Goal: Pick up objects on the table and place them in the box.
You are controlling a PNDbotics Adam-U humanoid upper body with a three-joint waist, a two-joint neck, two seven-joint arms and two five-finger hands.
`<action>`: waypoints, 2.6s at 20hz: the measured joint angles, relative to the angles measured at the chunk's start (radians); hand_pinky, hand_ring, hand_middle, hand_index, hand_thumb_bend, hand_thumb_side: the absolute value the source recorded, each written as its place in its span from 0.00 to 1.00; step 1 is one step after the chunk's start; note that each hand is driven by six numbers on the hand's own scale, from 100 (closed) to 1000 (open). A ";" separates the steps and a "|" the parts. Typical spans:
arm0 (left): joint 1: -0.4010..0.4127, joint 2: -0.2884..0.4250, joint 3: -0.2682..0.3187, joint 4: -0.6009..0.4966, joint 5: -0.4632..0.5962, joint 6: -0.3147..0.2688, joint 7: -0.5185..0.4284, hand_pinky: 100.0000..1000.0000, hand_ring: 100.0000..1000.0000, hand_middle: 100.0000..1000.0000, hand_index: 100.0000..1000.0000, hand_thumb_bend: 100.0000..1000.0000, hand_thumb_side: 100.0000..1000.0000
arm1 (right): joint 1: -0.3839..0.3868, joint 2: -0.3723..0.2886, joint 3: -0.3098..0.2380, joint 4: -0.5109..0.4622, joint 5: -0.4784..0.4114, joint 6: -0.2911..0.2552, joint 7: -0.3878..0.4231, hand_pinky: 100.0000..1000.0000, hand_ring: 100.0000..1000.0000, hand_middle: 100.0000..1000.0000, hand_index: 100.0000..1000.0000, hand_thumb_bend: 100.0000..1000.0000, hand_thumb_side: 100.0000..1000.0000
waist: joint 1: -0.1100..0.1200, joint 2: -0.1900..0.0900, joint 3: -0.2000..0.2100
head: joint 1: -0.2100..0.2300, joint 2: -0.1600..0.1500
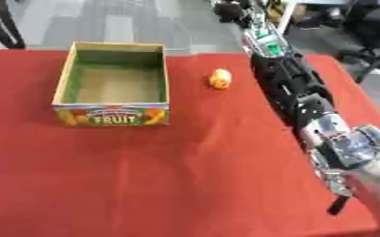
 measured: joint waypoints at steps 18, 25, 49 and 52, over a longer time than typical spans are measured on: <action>0.000 0.000 0.000 0.000 0.001 -0.002 -0.002 0.43 0.45 0.48 0.49 0.26 0.27 | -0.037 0.005 0.109 0.359 0.326 -0.253 -0.026 0.67 0.81 0.70 0.76 0.04 0.02 | 0.001 -0.001 -0.002 | -0.003 -0.008; 0.000 0.000 0.000 0.000 0.001 -0.002 -0.002 0.43 0.45 0.48 0.49 0.26 0.27 | -0.030 0.006 0.124 0.373 0.461 -0.275 0.019 0.73 0.87 0.76 0.80 0.10 0.10 | 0.002 0.002 0.000 | -0.003 -0.008; 0.000 0.000 0.000 0.000 0.001 -0.002 -0.002 0.44 0.44 0.48 0.49 0.26 0.27 | -0.012 0.052 0.006 0.379 0.919 -0.231 0.106 0.56 0.72 0.70 0.77 0.07 0.00 | 0.004 0.013 0.004 | -0.003 -0.008; 0.000 0.000 0.000 0.000 0.001 -0.002 -0.002 0.44 0.44 0.48 0.49 0.26 0.27 | -0.012 0.058 -0.020 0.379 0.976 -0.228 0.089 0.42 0.58 0.58 0.69 0.00 0.00 | 0.004 0.013 0.004 | -0.002 -0.008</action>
